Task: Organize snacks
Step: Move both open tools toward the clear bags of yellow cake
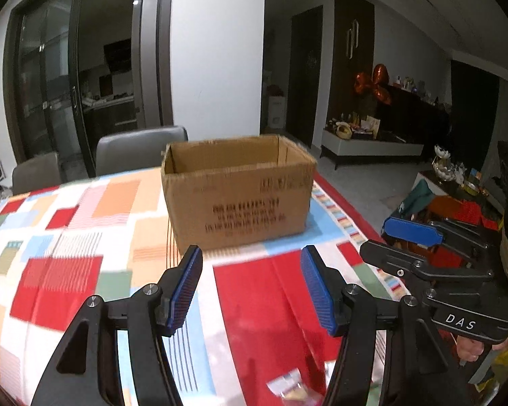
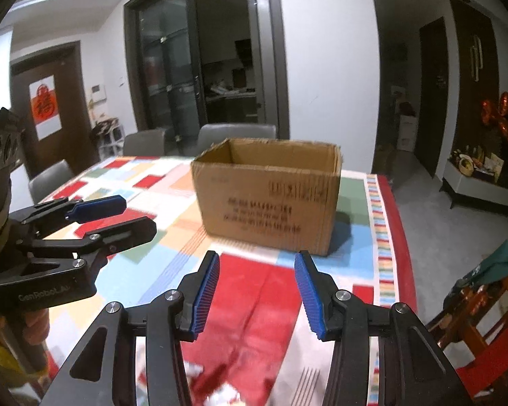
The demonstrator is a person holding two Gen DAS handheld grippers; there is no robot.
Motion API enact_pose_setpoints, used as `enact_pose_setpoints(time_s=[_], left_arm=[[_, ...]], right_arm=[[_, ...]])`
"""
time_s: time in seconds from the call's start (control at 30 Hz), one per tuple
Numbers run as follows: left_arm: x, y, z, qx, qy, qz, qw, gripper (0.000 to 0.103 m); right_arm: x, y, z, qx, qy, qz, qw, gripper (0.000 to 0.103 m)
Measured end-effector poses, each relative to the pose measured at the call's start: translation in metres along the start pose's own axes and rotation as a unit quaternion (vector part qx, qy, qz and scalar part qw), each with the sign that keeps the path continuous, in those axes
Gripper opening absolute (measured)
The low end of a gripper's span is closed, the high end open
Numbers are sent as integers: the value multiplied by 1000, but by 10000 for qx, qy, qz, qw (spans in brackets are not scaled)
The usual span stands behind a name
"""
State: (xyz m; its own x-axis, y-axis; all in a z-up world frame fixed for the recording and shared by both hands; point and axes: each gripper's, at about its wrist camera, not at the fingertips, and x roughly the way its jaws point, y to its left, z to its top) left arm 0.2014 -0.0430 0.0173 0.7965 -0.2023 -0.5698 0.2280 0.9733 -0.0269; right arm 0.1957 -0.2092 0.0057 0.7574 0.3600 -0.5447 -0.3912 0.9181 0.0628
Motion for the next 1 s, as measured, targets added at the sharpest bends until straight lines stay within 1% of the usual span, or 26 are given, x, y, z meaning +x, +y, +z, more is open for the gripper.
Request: enact_pose_setpoints(time_s=[0.17, 0.23, 0.37, 0.47, 0.6, 0.7, 0.83, 1.0], left_arm=[[-1, -11, -34, -61, 367, 25, 9993, 59], [-1, -14, -45, -62, 454, 91, 9989, 59], [3, -21, -64, -73, 661, 72, 9978, 59], [6, -29, -78, 102, 793, 156, 9967, 59], [14, -34, -94, 180, 1064, 106, 9941, 59], [20, -37, -103, 149, 1227, 68, 9923, 59], [31, -38, -113, -8, 1482, -77, 9889, 59], [44, -39, -121, -156, 1745, -188, 9844, 59]], right_arm=[[-4, 4, -27, -145, 203, 204, 9995, 47], [-5, 5, -37, -227, 323, 282, 9988, 47], [-4, 7, -55, -308, 569, 420, 9970, 47], [0, 7, -67, -334, 832, 558, 9944, 47], [8, 8, -86, -479, 1243, 691, 9887, 47], [14, 9, -100, -550, 1535, 844, 9830, 47], [24, 7, -113, -578, 1905, 1039, 9745, 47], [37, 5, -123, -743, 2216, 1173, 9652, 47]])
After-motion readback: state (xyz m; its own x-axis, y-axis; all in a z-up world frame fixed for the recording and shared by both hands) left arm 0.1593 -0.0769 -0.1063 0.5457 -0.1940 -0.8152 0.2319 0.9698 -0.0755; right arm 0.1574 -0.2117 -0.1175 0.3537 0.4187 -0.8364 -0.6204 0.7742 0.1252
